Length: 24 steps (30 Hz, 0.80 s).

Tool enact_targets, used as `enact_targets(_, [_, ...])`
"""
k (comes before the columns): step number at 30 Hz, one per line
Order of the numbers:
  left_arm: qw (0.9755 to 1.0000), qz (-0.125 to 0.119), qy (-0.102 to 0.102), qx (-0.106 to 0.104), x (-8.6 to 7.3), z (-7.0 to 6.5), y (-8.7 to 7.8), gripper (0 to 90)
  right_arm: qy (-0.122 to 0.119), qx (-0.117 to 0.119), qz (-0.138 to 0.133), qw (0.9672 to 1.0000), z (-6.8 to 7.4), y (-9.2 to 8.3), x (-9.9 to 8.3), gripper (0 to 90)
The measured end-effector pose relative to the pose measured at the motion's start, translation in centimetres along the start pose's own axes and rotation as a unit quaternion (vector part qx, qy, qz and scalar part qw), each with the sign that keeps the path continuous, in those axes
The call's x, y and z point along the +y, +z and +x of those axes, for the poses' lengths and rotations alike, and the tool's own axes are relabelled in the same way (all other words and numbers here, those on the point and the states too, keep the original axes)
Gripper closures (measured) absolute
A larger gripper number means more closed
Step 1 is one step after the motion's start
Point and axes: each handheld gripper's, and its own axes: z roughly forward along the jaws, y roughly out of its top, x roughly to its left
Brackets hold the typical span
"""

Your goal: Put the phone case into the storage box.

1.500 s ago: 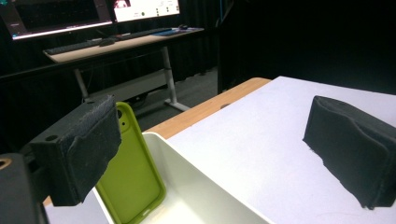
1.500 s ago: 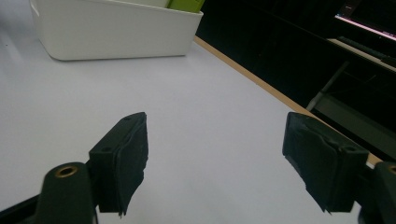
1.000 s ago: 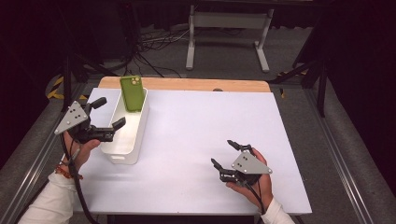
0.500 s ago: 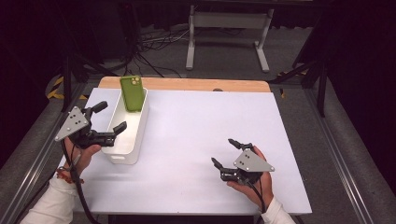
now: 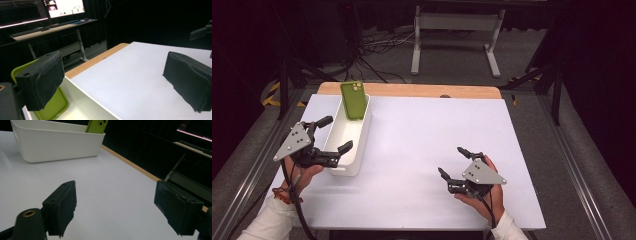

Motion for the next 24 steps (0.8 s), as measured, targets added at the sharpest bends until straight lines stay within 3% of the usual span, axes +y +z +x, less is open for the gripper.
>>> enact_targets(7, [1.0,-0.003,-0.001,-0.008,-0.1,-0.8,0.1,4.6,0.001,-0.002,0.0,1.0,-0.1,0.0,0.1,19.4])
enact_targets(15, [0.9997,0.01,0.005,-0.02,-0.4,-1.6,0.3,4.5,0.0,-0.001,-0.004,1.0,0.1,0.0,0.4,19.5])
enact_targets(24, [0.9996,0.011,0.01,-0.022,-0.5,-2.3,0.3,4.5,0.015,0.008,-0.008,0.9998,0.2,-0.1,0.9,19.6])
